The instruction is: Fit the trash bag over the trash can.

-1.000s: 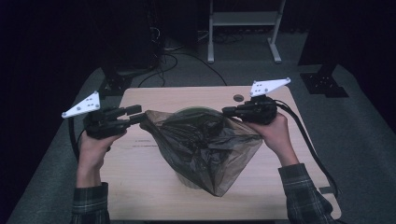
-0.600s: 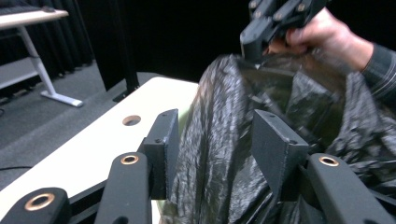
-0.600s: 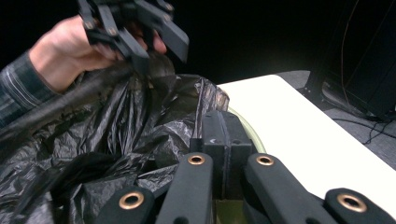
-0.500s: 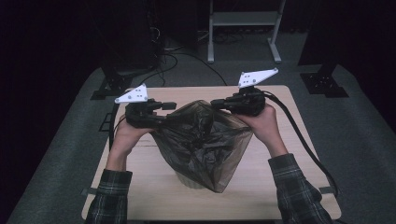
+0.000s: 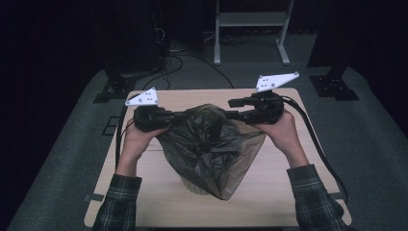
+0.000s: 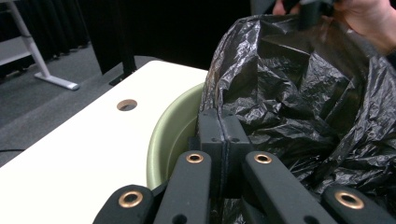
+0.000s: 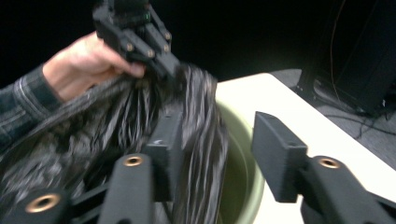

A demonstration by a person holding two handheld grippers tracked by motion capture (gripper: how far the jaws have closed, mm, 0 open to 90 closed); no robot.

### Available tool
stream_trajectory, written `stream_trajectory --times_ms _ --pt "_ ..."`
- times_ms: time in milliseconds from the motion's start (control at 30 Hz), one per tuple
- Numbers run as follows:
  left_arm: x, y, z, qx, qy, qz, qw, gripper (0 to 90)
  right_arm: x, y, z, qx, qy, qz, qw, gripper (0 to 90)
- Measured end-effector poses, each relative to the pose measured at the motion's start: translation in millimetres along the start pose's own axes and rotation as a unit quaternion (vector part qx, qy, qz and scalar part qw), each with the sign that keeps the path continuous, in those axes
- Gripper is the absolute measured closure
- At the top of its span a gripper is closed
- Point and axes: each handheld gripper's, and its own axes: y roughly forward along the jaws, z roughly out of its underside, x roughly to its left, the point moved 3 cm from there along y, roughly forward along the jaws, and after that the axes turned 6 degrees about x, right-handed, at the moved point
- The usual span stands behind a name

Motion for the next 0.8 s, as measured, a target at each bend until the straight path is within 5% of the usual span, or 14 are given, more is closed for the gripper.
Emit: stream_trajectory --times_ms 267,300,400,467,800 --pt "3.3 -9.9 0.1 -0.01 -0.01 -0.016 0.9998 89.7 5.9 -15.0 31.5 0.012 0.031 -0.011 0.9994 47.6" --pt "3.4 -11.3 0.6 -0.011 -0.011 -0.018 0.9997 89.7 6.5 -14.2 34.5 0.017 0.032 -0.005 0.9993 51.2" --pt "4.2 -17.0 3.9 -0.014 -0.015 -0.023 0.9995 89.7 5.4 -13.7 41.9 0.03 0.026 0.003 0.9992 80.7" --pt "5.9 -21.6 7.5 -0.015 -0.02 -0.026 0.9993 89.7 2.1 -15.7 44.3 0.028 0.03 0.011 0.9991 88.5" --pt "15.0 -39.5 24.3 -0.015 -0.047 -0.054 0.9974 89.7 -32.3 -6.1 30.1 -0.01 0.042 0.068 0.9968 88.3"
